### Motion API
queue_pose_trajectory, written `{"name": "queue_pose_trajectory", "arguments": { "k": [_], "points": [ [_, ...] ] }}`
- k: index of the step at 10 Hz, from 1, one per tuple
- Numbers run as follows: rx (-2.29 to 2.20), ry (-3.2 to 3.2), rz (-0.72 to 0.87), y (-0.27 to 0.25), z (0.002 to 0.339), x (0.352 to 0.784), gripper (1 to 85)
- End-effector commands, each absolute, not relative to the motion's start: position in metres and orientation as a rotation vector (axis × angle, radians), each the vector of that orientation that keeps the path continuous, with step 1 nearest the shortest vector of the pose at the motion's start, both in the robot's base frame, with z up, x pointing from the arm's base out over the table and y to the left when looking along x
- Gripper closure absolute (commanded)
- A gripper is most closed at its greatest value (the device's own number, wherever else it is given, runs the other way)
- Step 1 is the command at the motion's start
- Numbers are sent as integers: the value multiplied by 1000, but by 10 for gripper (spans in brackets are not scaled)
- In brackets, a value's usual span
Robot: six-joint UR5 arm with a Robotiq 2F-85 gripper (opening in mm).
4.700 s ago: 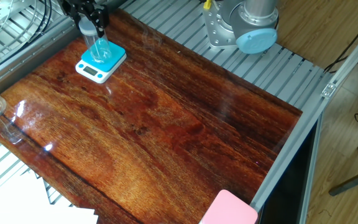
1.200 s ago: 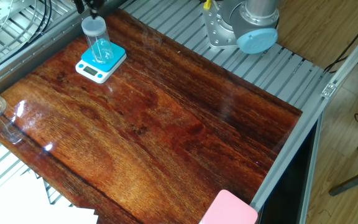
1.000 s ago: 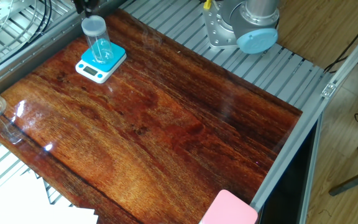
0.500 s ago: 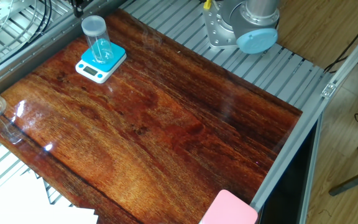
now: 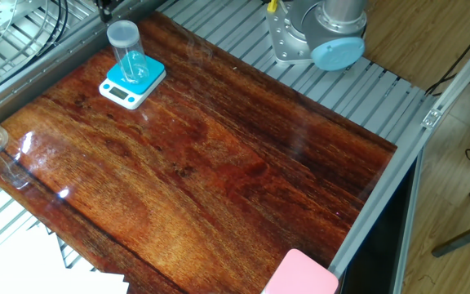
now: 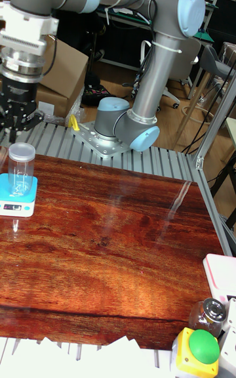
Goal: Place the block on the scale
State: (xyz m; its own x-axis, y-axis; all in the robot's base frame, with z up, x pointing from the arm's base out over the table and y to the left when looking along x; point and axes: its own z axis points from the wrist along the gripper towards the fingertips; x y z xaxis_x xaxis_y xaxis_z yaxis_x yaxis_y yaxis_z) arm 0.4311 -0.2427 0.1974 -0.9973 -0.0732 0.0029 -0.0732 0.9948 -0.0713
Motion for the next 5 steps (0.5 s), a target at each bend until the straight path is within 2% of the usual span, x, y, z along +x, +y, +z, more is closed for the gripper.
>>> {"name": "queue_pose_trajectory", "arguments": {
  "k": [1,3,5],
  "points": [
    [-37,-3111,123,-189,226,418,847],
    [-136,-3154,119,-150,206,415,847],
    [-88,-3163,177,-156,188,418,847]
  ]
}}
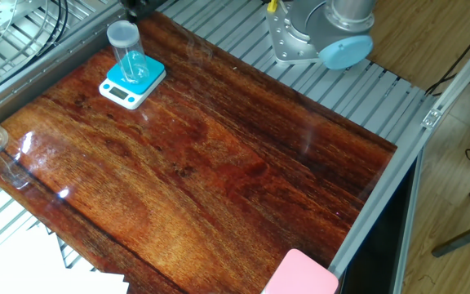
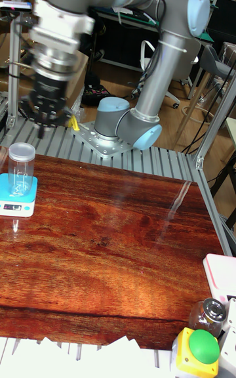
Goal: Place the block on the scale
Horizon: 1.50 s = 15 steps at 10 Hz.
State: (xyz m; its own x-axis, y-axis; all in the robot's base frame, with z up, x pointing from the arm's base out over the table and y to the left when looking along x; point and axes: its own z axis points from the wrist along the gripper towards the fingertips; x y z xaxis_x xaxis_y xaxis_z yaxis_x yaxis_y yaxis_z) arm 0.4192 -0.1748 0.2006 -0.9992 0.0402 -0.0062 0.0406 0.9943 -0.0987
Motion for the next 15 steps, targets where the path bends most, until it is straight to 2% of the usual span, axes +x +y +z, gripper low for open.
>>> {"name": "queue_pose_trajectory", "arguments": {
  "k": [1,3,5,6,8,10,12,14,15],
  "points": [
    [-65,3129,-153,-152,188,414,847],
    [-362,3125,-23,-130,187,411,847],
    [-318,3084,95,-110,187,420,847],
    [-244,3127,6,-106,195,411,847],
    [-51,3180,-71,-44,217,401,847],
    [107,3180,-108,20,221,403,847],
    [81,3168,-94,12,211,416,847],
    [204,3108,54,4,201,442,847],
    [298,3107,57,-4,201,442,847]
  ]
}}
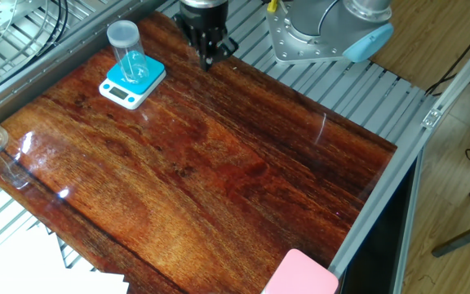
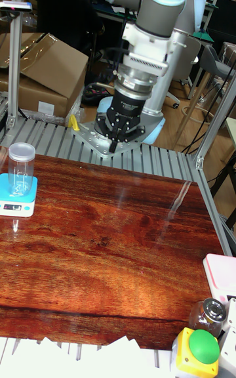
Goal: Place the block on the scale
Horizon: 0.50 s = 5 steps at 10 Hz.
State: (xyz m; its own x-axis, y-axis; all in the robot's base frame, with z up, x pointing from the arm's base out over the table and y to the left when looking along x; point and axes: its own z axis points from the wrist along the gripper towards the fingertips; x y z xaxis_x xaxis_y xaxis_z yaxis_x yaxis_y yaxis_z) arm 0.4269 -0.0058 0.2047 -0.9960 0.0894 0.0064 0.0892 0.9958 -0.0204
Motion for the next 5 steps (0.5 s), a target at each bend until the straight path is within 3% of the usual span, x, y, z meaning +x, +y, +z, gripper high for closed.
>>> {"name": "queue_pose_trajectory", "arguments": {
  "k": [1,5],
  "points": [
    [-394,-3108,-16,-10,200,434,847],
    [-467,-3092,-46,-9,180,429,847]
  ]
}}
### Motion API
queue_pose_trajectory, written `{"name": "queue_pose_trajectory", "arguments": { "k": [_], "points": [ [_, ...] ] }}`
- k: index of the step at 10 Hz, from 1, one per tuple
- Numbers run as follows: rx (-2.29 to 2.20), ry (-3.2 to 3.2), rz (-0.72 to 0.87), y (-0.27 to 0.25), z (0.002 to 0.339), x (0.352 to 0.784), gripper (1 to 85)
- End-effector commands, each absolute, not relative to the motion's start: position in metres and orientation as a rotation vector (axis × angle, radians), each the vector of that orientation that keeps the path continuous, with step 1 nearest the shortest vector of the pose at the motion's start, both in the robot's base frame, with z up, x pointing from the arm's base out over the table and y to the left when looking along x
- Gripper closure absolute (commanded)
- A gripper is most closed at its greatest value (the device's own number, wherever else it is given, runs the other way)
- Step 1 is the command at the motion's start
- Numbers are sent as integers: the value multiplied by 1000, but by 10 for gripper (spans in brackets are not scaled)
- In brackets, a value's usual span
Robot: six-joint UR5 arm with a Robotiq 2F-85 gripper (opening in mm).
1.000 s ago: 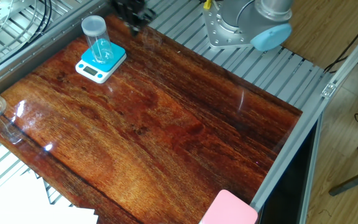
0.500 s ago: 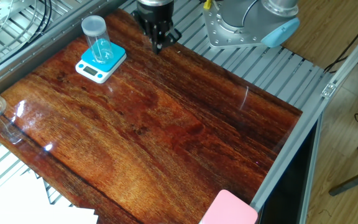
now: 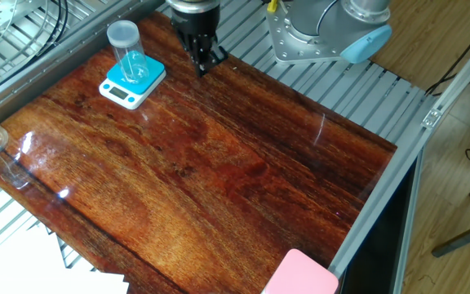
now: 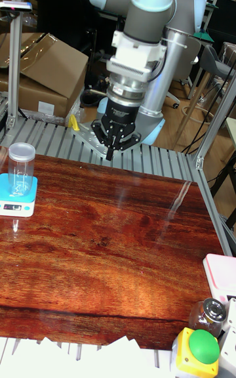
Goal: Place the block on the scale
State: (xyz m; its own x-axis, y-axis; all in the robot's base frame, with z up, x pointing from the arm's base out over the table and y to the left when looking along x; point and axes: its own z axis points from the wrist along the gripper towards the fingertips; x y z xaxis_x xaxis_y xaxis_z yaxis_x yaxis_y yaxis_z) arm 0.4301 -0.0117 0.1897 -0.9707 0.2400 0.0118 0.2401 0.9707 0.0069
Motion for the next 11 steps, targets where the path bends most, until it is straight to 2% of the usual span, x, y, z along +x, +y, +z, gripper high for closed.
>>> {"name": "queue_pose_trajectory", "arguments": {
  "k": [1,11],
  "points": [
    [-471,-3087,-40,-10,180,428,847],
    [-373,-3107,20,-22,172,425,847]
  ]
}}
